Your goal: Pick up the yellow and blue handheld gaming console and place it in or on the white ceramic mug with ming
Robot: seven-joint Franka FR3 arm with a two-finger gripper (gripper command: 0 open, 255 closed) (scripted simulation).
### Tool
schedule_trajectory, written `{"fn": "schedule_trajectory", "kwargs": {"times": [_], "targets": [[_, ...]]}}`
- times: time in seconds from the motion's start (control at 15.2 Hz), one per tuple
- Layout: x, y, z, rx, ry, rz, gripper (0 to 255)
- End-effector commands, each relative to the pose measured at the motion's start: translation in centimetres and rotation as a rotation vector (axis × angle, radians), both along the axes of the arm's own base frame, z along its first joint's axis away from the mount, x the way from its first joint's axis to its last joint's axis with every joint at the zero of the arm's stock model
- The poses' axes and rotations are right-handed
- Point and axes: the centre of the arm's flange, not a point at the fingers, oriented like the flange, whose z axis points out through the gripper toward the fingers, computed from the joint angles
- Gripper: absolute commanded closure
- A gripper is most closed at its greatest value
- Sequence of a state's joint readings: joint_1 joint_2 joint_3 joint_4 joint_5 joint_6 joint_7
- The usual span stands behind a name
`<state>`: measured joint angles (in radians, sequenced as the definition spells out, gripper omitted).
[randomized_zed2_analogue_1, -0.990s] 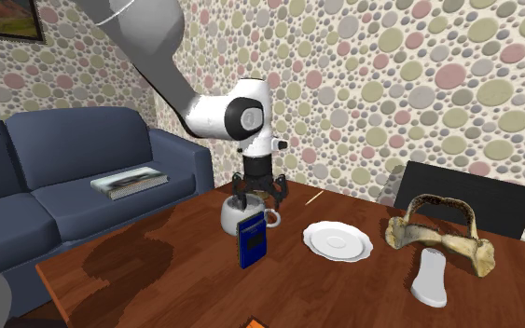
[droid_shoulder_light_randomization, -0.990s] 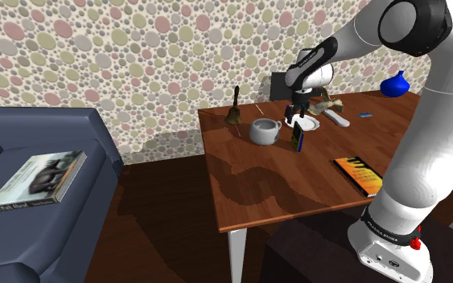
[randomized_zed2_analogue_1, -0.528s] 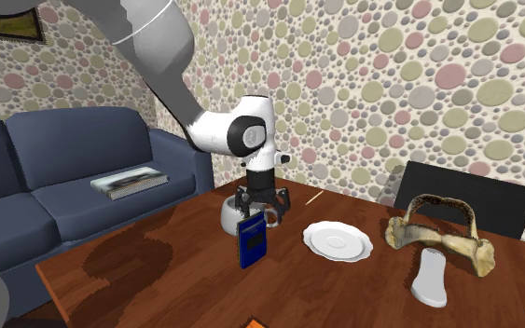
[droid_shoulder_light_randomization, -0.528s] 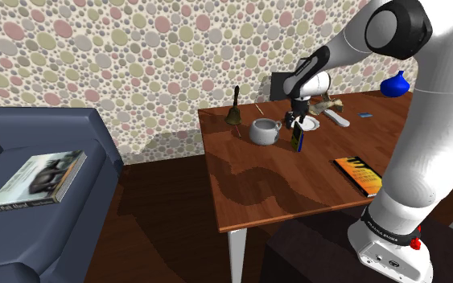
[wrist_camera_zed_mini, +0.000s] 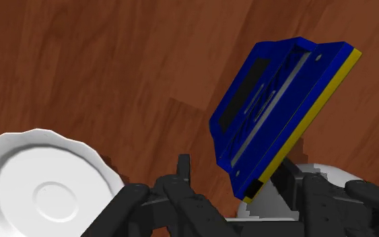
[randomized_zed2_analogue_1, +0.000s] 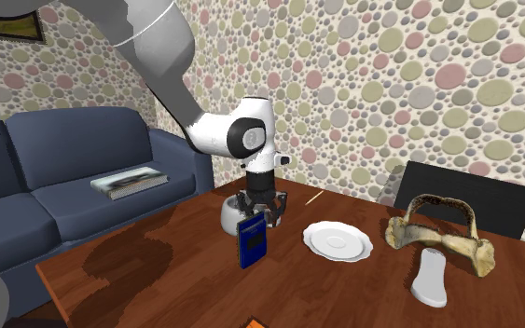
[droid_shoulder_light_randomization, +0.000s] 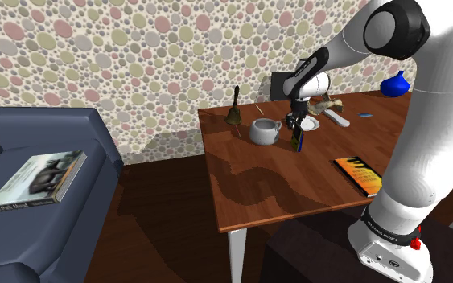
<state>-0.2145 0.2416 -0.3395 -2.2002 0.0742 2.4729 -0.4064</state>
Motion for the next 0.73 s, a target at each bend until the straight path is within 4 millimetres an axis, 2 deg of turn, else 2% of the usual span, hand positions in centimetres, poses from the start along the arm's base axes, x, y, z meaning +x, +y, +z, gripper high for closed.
{"fn": "schedule_trajectory", "kwargs": {"times": [0.0, 0.53, 0.66], "targets": [[0.0, 0.0, 0.0, 0.0, 0.0, 0.0, 255], [0.0, 0.0, 0.0, 0.0, 0.0, 0.0, 255], [0.0, 0.0, 1.1, 0.0, 0.0, 0.0, 255]]}}
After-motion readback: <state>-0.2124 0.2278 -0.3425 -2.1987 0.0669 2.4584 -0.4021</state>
